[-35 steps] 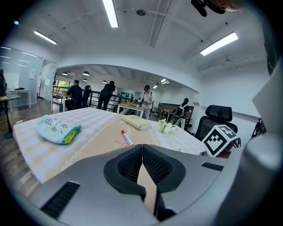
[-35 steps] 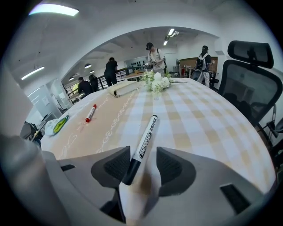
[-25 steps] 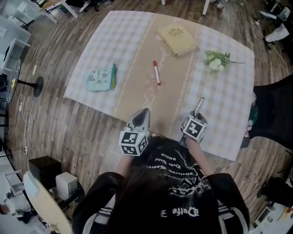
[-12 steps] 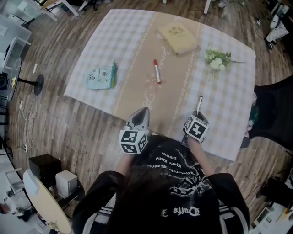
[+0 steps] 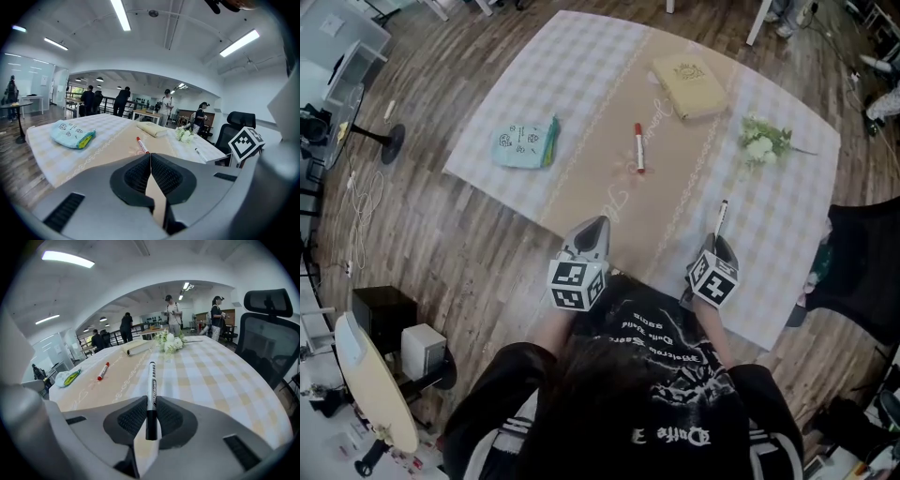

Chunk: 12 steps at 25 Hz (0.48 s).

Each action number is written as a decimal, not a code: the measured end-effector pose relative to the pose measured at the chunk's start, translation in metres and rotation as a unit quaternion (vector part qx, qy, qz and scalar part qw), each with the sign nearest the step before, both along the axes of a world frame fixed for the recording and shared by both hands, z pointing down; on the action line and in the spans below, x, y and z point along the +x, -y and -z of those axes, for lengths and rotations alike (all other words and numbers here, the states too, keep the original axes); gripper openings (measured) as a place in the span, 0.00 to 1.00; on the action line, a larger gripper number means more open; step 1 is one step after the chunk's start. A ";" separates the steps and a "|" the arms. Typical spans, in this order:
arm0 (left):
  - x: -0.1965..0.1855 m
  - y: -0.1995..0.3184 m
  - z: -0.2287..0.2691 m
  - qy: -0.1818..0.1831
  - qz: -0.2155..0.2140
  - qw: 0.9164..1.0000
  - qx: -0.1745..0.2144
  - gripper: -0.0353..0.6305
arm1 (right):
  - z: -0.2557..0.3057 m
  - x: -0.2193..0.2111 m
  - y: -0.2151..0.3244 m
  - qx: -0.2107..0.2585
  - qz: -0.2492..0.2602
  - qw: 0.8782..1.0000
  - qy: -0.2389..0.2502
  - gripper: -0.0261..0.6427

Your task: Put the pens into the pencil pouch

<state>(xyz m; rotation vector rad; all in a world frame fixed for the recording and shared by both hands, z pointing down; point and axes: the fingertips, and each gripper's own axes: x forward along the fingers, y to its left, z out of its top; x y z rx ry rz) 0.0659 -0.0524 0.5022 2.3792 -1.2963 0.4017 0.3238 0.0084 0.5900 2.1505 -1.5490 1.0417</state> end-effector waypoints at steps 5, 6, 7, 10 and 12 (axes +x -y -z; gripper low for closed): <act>-0.001 -0.004 -0.004 0.015 0.022 1.000 -0.003 0.08 | 0.024 0.000 0.022 0.041 0.055 0.997 -0.021 0.14; -0.001 -0.004 -0.004 0.020 0.026 0.999 -0.003 0.08 | 0.029 -0.002 0.027 0.049 0.068 0.996 -0.025 0.14; -0.002 -0.004 -0.005 0.024 0.032 0.999 -0.002 0.08 | 0.034 -0.004 0.032 0.058 0.082 0.995 -0.030 0.14; -0.005 -0.001 -0.004 0.037 0.051 0.998 0.002 0.08 | 0.049 -0.010 0.044 0.080 0.130 0.987 -0.047 0.14; -0.011 0.001 -0.004 0.047 0.068 0.997 0.004 0.08 | 0.054 -0.014 0.048 0.089 0.157 0.982 -0.049 0.14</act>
